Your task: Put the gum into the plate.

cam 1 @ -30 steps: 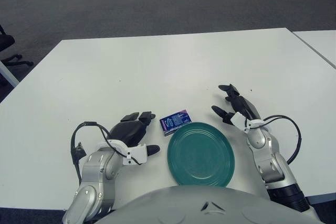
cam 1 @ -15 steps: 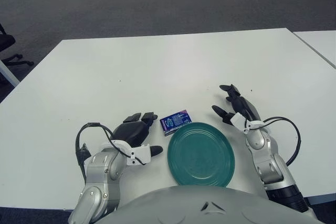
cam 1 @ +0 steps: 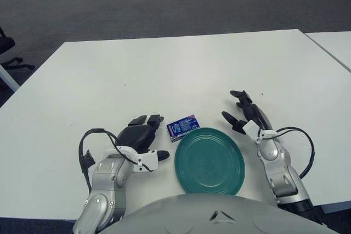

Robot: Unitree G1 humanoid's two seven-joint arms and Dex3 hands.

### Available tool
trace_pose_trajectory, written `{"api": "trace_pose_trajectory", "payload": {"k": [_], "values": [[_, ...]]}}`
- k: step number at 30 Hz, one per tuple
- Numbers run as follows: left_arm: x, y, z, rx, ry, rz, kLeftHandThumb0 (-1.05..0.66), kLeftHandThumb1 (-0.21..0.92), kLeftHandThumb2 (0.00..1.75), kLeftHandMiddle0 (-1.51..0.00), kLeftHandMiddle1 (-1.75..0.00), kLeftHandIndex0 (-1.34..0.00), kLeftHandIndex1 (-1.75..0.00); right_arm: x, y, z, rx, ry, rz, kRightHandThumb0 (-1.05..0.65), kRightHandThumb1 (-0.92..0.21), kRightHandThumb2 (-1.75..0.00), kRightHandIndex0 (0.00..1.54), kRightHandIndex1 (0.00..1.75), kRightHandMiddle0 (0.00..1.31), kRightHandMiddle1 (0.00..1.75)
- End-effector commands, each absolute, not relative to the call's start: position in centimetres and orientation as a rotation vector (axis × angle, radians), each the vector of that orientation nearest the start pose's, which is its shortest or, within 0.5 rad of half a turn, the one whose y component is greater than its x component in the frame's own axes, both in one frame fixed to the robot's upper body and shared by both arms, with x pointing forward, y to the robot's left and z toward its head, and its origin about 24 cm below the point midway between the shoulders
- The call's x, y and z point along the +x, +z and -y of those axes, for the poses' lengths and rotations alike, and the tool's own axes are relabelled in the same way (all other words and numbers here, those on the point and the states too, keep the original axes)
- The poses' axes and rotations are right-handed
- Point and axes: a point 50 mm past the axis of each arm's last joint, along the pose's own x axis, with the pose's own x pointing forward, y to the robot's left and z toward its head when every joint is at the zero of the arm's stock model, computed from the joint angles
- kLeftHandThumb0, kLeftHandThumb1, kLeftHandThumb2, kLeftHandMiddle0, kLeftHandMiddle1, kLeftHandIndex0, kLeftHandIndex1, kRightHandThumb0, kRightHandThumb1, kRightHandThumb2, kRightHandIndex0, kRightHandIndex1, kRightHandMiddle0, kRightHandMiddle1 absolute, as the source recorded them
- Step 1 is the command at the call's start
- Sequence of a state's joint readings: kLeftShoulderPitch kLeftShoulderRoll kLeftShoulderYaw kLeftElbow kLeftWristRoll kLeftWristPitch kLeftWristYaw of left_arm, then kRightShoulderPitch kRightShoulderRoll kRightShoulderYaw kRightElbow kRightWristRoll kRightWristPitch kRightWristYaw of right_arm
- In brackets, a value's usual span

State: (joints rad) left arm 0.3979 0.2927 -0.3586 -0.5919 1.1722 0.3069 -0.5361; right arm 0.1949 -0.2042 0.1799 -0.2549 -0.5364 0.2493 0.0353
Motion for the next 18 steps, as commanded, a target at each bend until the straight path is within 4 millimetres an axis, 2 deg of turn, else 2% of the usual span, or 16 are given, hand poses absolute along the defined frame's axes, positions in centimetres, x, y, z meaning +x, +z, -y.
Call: {"api": "trace_pose_trajectory", "payload": {"k": [1,10,15,18], "values": [[16.7,5.2,-13.3,1.318,-0.457,-0.248,-1.05,0.92,0.37,-0.22,-0.04,0.00,-0.64,20.4,2.0,15.9,-0.670,0.117,-0.252,-0.81,-0.92,-0.46,0.35,0.65,0.00,0.62],[17.2,4.8,-12.9,1.367,-0.452,-0.233,-1.05,0.92,0.35,-0.19,-0.02,0.00,-0.44,19.9,1.7,15.5,-0.648,0.118,-0.264,-0.82,-0.92,-0.44,0.33,0.70,0.00,0.62],[17.4,4.7,-12.7,1.390,-0.444,-0.227,-1.05,0.92,0.36,-0.19,-0.02,0.00,-0.41,19.8,1.6,15.1,-0.625,0.122,-0.267,-0.81,-0.92,-0.43,0.31,0.74,0.00,0.62],[17.5,4.7,-12.6,1.409,-0.434,-0.219,-1.05,0.92,0.36,-0.20,-0.02,0.00,-0.45,19.7,1.6,14.8,-0.605,0.123,-0.268,-0.81,-0.92,-0.42,0.30,0.76,0.00,0.62]]}}
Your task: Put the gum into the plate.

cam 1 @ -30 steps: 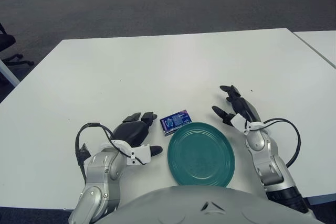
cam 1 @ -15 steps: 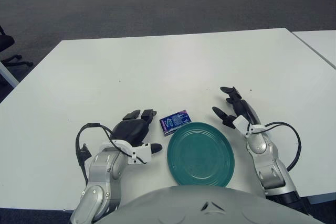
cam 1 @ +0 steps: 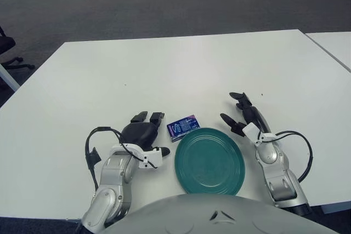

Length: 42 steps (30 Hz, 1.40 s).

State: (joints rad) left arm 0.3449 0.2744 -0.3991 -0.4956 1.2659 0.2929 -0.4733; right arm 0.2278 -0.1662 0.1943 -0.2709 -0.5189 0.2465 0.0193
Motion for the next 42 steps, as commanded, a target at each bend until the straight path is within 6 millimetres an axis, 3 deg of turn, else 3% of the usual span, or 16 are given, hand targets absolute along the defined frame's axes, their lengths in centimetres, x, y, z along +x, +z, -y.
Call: {"api": "trace_pose_trajectory", "payload": {"k": [1,35,42], "values": [[17.6,4.7,-12.5,1.417,-0.430,-0.215,-1.05,0.92,0.36,-0.21,-0.02,0.00,-0.46,19.7,1.6,14.7,-0.594,0.123,-0.271,-0.80,-0.92,-0.42,0.29,0.76,0.00,0.62],[18.1,5.2,-12.4,1.521,-0.398,-0.193,-1.05,0.92,0.37,-0.27,-0.05,0.00,-0.82,18.9,1.7,11.3,-0.476,0.137,-0.337,-0.76,-0.92,-0.38,0.27,0.74,0.00,0.60],[18.4,5.3,-12.2,1.537,-0.424,-0.194,-1.05,0.92,0.41,-0.27,-0.05,0.00,-0.82,18.4,1.9,11.1,-0.462,0.123,-0.357,-0.73,-0.92,-0.36,0.26,0.74,0.00,0.60]]}}
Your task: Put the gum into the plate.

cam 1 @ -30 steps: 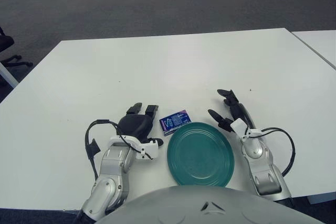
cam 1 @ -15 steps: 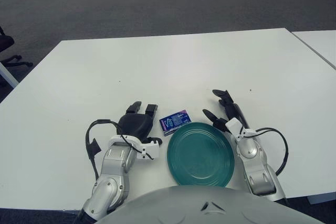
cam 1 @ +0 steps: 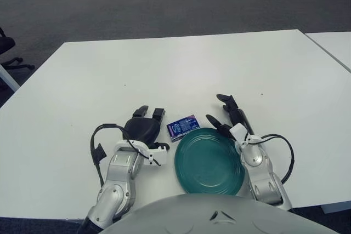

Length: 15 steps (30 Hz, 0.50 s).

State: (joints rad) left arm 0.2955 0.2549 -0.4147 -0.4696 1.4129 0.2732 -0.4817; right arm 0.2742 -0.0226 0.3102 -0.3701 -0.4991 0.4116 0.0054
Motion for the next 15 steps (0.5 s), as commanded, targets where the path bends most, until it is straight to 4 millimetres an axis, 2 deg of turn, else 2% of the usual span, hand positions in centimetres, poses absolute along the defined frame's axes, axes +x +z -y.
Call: {"api": "trace_pose_trajectory", "payload": {"k": [1,15], "values": [[18.5,5.3,-12.2,1.538,-0.427,-0.196,-1.05,0.92,0.42,-0.27,-0.05,0.00,-0.82,18.4,1.8,11.2,-0.463,0.123,-0.358,-0.73,-0.92,-0.36,0.27,0.74,0.00,0.60],[19.1,5.5,-10.8,1.530,-0.486,-0.206,-1.05,0.92,0.49,-0.27,-0.05,0.00,-0.76,17.5,0.2,12.1,-0.472,0.077,-0.359,-0.76,-0.92,-0.44,0.30,0.66,0.00,0.59]]}}
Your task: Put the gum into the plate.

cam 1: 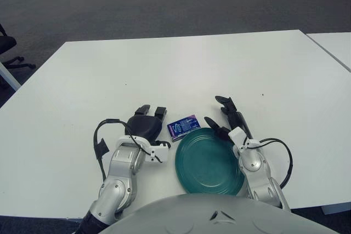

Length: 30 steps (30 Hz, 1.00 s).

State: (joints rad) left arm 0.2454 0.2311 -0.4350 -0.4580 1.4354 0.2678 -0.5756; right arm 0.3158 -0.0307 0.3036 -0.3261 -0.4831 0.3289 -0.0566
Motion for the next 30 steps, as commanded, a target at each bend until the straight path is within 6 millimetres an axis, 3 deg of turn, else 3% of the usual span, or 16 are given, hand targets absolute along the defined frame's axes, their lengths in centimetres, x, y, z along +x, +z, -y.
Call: {"api": "trace_pose_trajectory", "payload": {"k": [1,18,21,24,30], "values": [[19.1,5.5,-10.6,1.520,-0.489,-0.208,-1.05,0.92,0.49,-0.27,-0.05,0.00,-0.76,17.4,0.1,12.3,-0.477,0.068,-0.357,-0.76,-0.92,-0.44,0.30,0.65,0.00,0.60],[19.0,4.7,-7.5,1.400,-0.542,-0.150,-1.05,0.92,0.54,-0.30,-0.10,0.00,-0.86,16.4,-0.3,15.9,-0.440,-0.142,-0.392,-0.74,-0.92,-0.52,0.31,0.65,0.00,0.69],[19.0,4.9,-7.2,1.396,-0.557,-0.142,-1.05,0.92,0.55,-0.16,-0.40,0.00,-0.85,16.3,-0.1,16.4,-0.416,-0.162,-0.396,-0.72,-0.92,-0.50,0.30,0.62,0.00,0.67],[19.0,5.1,-6.9,1.391,-0.566,-0.133,-1.05,0.92,0.55,-0.08,-0.55,0.00,-0.85,16.4,0.0,16.7,-0.403,-0.180,-0.398,-0.71,-0.92,-0.49,0.29,0.61,0.00,0.65],[18.8,5.4,-6.2,1.383,-0.584,-0.115,-1.05,0.92,0.56,-0.03,-0.67,0.00,-0.84,16.4,0.5,17.3,-0.399,-0.211,-0.394,-0.69,-0.92,-0.47,0.28,0.61,0.00,0.63]]}}
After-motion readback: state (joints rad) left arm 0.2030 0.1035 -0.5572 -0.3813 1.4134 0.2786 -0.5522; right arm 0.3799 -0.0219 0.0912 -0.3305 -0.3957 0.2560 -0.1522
